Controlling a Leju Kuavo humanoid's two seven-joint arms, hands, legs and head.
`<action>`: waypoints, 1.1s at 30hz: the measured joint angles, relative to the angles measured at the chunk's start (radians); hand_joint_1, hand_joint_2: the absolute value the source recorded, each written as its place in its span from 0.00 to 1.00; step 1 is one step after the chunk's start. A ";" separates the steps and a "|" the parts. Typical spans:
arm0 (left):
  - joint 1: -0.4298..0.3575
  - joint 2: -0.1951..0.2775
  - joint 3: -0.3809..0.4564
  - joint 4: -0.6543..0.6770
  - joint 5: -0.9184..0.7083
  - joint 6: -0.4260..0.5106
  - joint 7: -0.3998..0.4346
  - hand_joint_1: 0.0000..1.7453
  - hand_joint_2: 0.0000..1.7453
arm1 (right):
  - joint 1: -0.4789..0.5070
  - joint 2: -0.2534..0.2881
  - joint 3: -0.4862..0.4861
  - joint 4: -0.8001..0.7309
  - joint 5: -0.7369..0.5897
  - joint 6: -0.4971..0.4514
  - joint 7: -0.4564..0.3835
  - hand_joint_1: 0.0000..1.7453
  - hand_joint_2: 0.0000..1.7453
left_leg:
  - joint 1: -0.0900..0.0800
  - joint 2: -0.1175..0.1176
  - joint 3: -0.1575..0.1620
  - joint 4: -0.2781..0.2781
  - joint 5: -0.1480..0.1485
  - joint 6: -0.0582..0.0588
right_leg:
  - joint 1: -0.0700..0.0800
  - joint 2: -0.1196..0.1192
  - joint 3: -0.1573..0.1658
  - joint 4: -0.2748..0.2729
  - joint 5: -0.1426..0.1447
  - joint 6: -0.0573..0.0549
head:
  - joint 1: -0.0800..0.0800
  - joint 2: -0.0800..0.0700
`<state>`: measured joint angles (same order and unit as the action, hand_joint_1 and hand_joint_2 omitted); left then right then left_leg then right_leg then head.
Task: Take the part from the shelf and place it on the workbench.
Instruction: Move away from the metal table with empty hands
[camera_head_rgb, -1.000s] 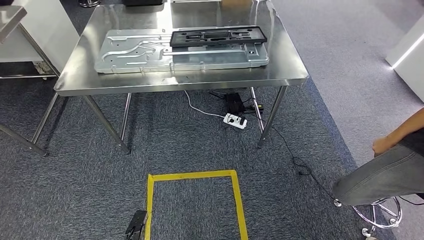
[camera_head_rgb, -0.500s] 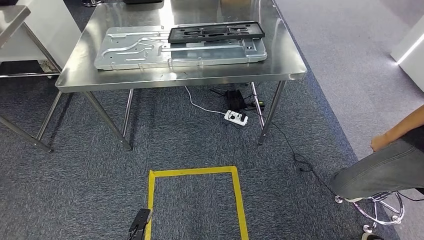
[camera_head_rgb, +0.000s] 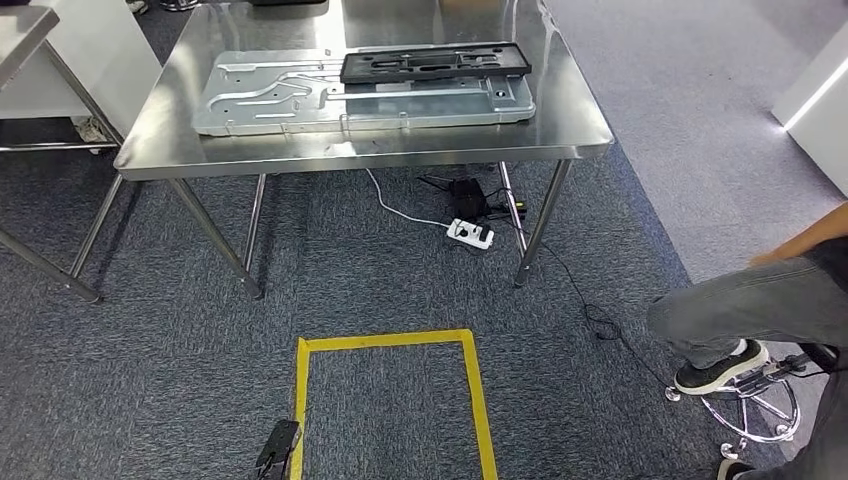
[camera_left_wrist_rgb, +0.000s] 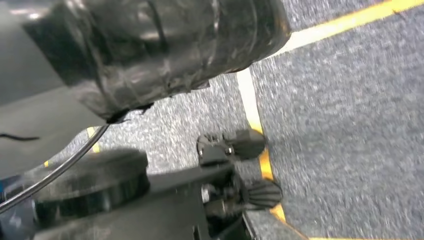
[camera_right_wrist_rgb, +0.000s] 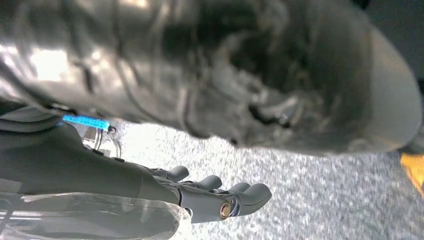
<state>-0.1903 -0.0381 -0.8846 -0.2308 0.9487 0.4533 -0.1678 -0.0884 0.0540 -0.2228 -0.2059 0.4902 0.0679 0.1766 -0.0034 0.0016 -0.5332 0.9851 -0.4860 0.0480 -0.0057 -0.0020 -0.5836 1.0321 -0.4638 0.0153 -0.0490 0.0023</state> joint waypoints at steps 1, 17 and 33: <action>-0.001 0.000 0.000 0.000 0.000 0.000 0.000 0.00 0.00 | 0.000 0.000 0.000 0.000 0.000 0.000 0.000 0.00 0.00 | 0.002 0.001 0.000 -0.006 0.005 0.006 | 0.000 0.001 -0.016 0.037 -0.026 0.003 | 0.001 0.000; -0.017 -0.015 -0.040 0.000 -0.100 -0.078 0.069 0.00 0.00 | -0.005 0.021 0.148 0.002 0.425 0.009 -0.177 0.00 0.00 | 0.008 -0.008 -0.077 0.139 -0.067 -0.039 | -0.009 -0.016 0.018 -0.018 0.004 -0.027 | -0.006 0.000; -0.042 -0.031 -0.114 0.000 -0.195 -0.107 0.175 0.00 0.00 | -0.017 0.066 0.372 -0.010 0.391 0.001 -0.114 0.00 0.00 | -0.001 -0.001 -0.017 -0.001 0.016 0.005 | -0.003 -0.031 -0.038 0.122 -0.085 0.008 | -0.002 0.000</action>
<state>-0.2319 -0.0688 -0.9990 -0.2308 0.7533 0.3465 0.0074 -0.1053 0.1205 0.1497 -0.2162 0.8811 0.0689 0.0627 -0.0043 0.0003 -0.5500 0.9845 -0.4702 0.0530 -0.0085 -0.0326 -0.6221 1.1540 -0.5492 0.0229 -0.0507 0.0023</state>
